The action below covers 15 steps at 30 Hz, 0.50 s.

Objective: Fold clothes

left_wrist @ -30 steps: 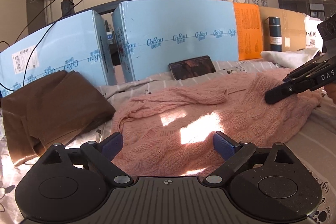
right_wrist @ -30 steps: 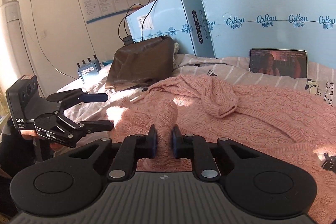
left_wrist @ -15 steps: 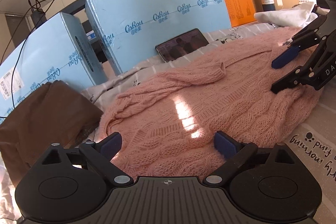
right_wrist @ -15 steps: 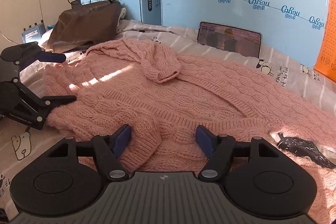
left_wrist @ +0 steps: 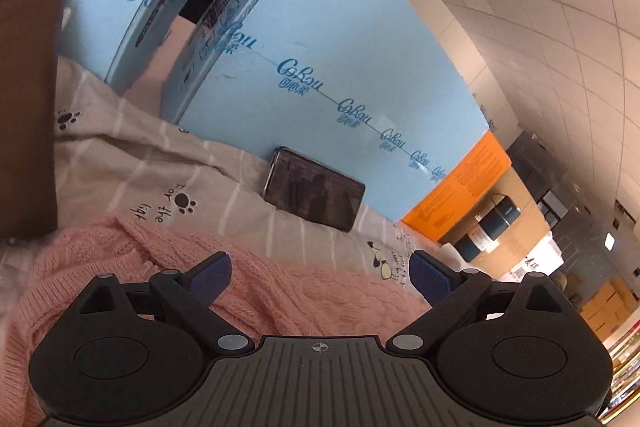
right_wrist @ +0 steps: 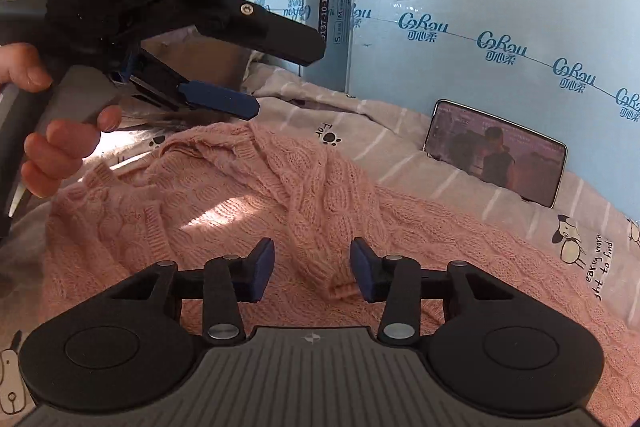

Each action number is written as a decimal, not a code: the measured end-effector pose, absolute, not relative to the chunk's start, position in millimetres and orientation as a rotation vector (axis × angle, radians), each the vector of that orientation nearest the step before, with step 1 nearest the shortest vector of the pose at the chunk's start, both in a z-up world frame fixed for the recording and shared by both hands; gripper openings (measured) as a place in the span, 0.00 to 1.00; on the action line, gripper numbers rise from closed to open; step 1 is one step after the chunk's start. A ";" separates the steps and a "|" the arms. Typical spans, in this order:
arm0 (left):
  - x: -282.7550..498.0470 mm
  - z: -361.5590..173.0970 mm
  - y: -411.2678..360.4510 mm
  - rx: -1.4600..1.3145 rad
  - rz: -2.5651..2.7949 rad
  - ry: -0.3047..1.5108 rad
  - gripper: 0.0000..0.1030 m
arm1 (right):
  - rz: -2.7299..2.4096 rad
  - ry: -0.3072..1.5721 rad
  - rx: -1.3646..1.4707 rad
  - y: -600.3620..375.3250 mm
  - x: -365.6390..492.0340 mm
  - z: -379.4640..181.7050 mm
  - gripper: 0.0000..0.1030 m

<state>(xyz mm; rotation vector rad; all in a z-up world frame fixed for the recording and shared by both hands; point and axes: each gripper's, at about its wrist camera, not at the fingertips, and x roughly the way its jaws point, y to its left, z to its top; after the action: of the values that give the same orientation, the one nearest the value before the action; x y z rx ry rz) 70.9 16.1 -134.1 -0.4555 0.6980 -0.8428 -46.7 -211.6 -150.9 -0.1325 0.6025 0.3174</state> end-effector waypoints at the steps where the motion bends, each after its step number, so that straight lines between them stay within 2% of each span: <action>1: 72.8 -142.3 17.5 -0.458 -0.844 0.706 0.94 | 0.305 0.616 -0.127 -214.3 -41.9 -156.3 0.13; 6: 60.2 -141.3 30.8 -0.386 -0.669 0.577 0.94 | 0.417 0.573 0.004 -232.9 -53.0 -147.4 0.07; 9: 56.2 -134.9 27.6 -0.288 -0.651 0.552 0.95 | 0.448 0.559 -0.066 -222.1 -63.4 -145.4 0.08; 10: 55.8 -135.2 24.3 -0.257 -0.639 0.560 0.95 | 0.438 0.560 -0.106 -217.7 -65.1 -147.3 0.14; 11: 56.1 -137.7 18.6 -0.201 -0.612 0.575 0.95 | 0.431 0.565 -0.134 -214.4 -65.9 -149.8 0.28; 13: 58.4 -145.1 10.6 -0.127 -0.571 0.608 0.95 | 0.439 0.605 -0.111 -216.5 -61.0 -158.2 0.47; 15: 59.2 -149.8 9.0 -0.101 -0.557 0.628 0.95 | 0.442 0.604 -0.103 -217.2 -61.0 -159.3 0.50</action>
<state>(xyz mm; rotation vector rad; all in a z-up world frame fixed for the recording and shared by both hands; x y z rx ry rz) 59.2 9.0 -149.8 -0.1006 0.6277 -0.5566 -61.0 -217.2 -159.3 -0.1026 0.6040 0.4424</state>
